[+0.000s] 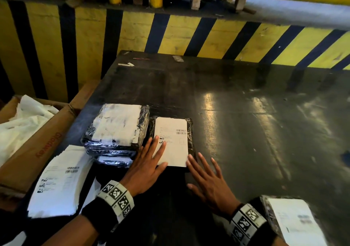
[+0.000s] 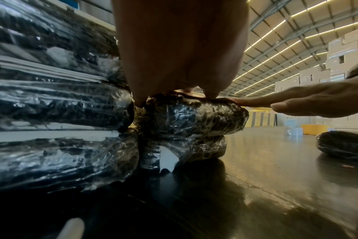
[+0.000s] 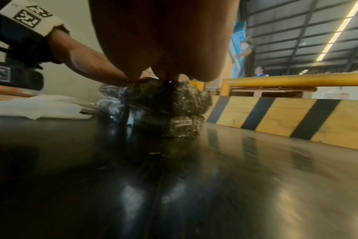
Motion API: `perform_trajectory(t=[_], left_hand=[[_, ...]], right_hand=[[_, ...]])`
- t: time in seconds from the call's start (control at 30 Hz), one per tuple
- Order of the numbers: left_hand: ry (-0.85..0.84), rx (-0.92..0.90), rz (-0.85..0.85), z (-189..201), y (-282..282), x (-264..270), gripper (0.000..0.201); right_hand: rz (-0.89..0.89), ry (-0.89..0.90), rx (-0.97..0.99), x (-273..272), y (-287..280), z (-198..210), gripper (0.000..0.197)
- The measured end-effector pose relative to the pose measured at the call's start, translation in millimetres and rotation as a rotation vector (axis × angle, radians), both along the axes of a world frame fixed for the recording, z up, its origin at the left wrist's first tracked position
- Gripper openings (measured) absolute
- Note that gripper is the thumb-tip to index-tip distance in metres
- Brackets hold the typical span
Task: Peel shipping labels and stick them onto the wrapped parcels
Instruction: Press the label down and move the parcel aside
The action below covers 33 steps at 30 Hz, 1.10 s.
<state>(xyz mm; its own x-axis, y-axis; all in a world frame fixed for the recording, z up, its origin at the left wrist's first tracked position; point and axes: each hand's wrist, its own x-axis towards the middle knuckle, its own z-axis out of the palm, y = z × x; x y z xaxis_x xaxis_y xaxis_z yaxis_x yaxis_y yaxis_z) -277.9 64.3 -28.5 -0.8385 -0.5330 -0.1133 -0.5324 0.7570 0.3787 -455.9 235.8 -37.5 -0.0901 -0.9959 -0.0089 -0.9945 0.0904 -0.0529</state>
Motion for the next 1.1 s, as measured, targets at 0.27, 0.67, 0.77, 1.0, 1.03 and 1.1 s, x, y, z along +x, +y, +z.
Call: perform_trajectory(t=[0.27, 0.67, 0.77, 1.0, 1.03, 1.1], left_hand=[[0.014, -0.219, -0.113, 12.8, 13.2, -7.2, 0.071], [-0.039, -0.336, -0.106, -7.1, 23.4, 57.3, 0.055], [0.093, -0.282, -0.067, 5.8, 26.3, 52.6, 0.052], [0.074, -0.285, -0.111, 20.8, 20.3, -17.6, 0.062], [0.05, -0.291, -0.102, 20.7, 17.8, -27.2, 0.066], [-0.023, -0.238, -0.073, 23.5, 14.2, -37.0, 0.074]], right_hand=[[-0.13, -0.343, -0.233, -11.9, -34.9, 24.7, 0.062], [-0.091, -0.544, -0.2, -2.8, -70.9, -1.0, 0.068], [-0.084, -0.578, -0.224, -0.4, -71.6, -1.5, 0.069], [-0.093, -0.547, -0.188, -3.4, -69.3, -3.3, 0.067], [-0.083, -0.535, -0.184, -4.2, -68.3, -4.1, 0.072], [-0.08, -0.518, -0.169, -5.5, -66.4, -3.0, 0.076]])
